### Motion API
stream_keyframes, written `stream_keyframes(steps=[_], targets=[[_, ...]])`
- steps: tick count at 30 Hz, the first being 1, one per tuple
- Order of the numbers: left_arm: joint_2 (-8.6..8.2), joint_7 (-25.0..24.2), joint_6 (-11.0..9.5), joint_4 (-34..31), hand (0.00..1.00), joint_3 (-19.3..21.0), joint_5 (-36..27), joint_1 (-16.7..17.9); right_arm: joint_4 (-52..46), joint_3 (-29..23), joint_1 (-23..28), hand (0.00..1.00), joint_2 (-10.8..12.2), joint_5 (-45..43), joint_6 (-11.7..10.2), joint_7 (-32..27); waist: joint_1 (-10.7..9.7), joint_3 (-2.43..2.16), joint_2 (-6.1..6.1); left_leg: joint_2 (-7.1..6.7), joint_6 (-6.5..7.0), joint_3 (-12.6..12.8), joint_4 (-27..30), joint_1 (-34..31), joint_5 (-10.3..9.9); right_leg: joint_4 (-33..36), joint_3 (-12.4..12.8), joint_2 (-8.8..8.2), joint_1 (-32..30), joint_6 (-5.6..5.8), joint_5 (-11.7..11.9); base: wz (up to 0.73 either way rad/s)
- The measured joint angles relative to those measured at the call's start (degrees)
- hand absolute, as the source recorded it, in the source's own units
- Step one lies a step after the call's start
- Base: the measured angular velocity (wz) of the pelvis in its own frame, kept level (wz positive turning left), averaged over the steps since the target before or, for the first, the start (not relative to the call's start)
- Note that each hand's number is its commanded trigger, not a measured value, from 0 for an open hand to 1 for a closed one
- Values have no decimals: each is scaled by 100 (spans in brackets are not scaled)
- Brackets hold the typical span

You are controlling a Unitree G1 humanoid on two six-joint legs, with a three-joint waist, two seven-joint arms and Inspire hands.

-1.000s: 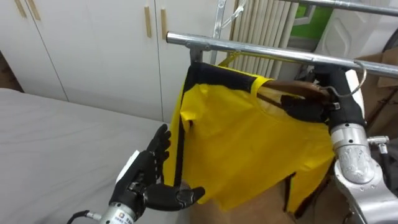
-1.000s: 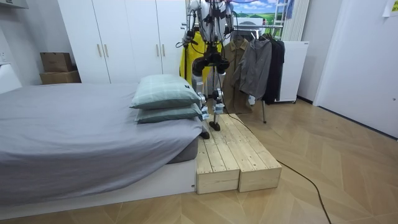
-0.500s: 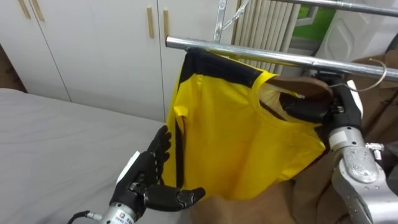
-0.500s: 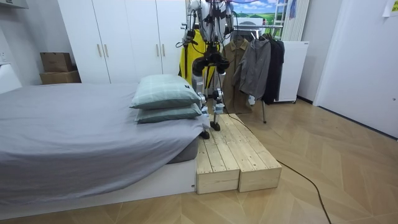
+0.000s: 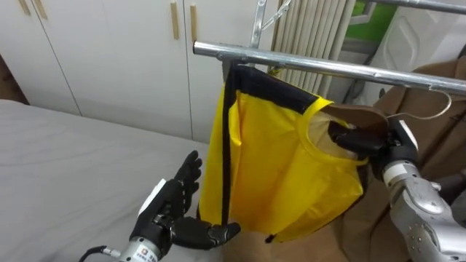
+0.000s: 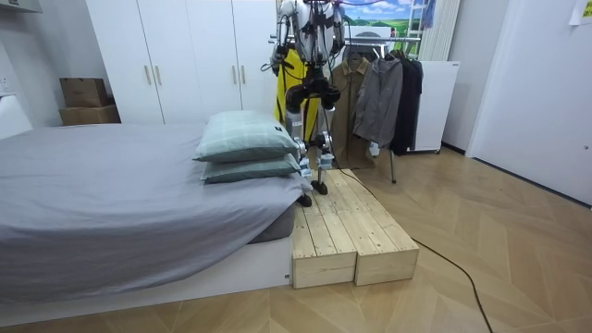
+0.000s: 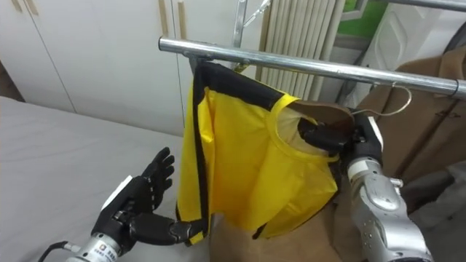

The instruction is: Hang clothes

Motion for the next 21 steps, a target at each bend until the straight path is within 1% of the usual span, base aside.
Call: stream_keyframes(steps=[1,3,6,8,10,12,14,15,17,18,21], targets=[[1,-3,10,-13,0,0,0,-3,114,-35,-14,100,-13,18,28,64,-1,0,-1,0,0,5,0,5,0,-1,-1,0,7,0,0,0],[16,-19,78,-63,0,24,-1,-35,423,-53,-31,100,-124,140,150,307,-8,13,-21,-1,0,10,-1,7,0,-7,-13,-2,12,3,-2,0],[25,-80,151,-68,0,132,1,-44,736,-231,-108,100,-149,127,297,578,-54,37,-62,2,0,1,0,0,0,-11,-21,1,7,6,-6,0],[27,-100,216,-68,0,139,-3,-45,853,-318,-119,100,-176,146,324,688,-55,41,-68,3,0,-2,0,-1,0,-14,-19,3,6,5,-7,0],[28,-120,260,-68,0,144,-4,-46,1124,-434,-225,100,-194,174,404,814,-76,40,-79,3,0,-6,0,0,0,-12,-24,2,5,6,-12,0],[48,-210,271,-69,0,181,1,-45,1621,-610,-413,100,-247,165,463,974,-114,38,-124,3,0,-45,-4,-10,0,-20,-71,-3,13,5,-21,9],[73,-278,325,-69,0,216,1,-46,1741,-668,-468,100,-331,164,550,1017,-139,35,-147,2,0,-65,-5,-15,0,-19,-90,-8,13,7,-31,7],[80,-341,382,-69,0,251,0,-46,1784,-676,-494,100,-392,164,552,1058,-142,33,-154,1,0,-66,-5,-19,0,-19,-91,-9,12,8,-32,0],[98,-415,430,-77,0,261,1,-46,1854,-698,-525,100,-464,164,554,1105,-147,30,-176,1,0,-71,-4,-19,0,-20,-94,-10,14,9,-32,0],[108,-485,471,-101,0,260,2,-46,1858,-699,-526,100,-512,164,590,1129,-145,31,-195,1,0,-74,-4,-19,0,-19,-98,-10,13,8,-32,0],[107,-598,491,-150,0,262,7,-46,1858,-699,-558,100,-580,132,689,1179,-147,23,-230,0,0,-74,-2,-20,0,-12,-94,-10,9,8,-32,0]])
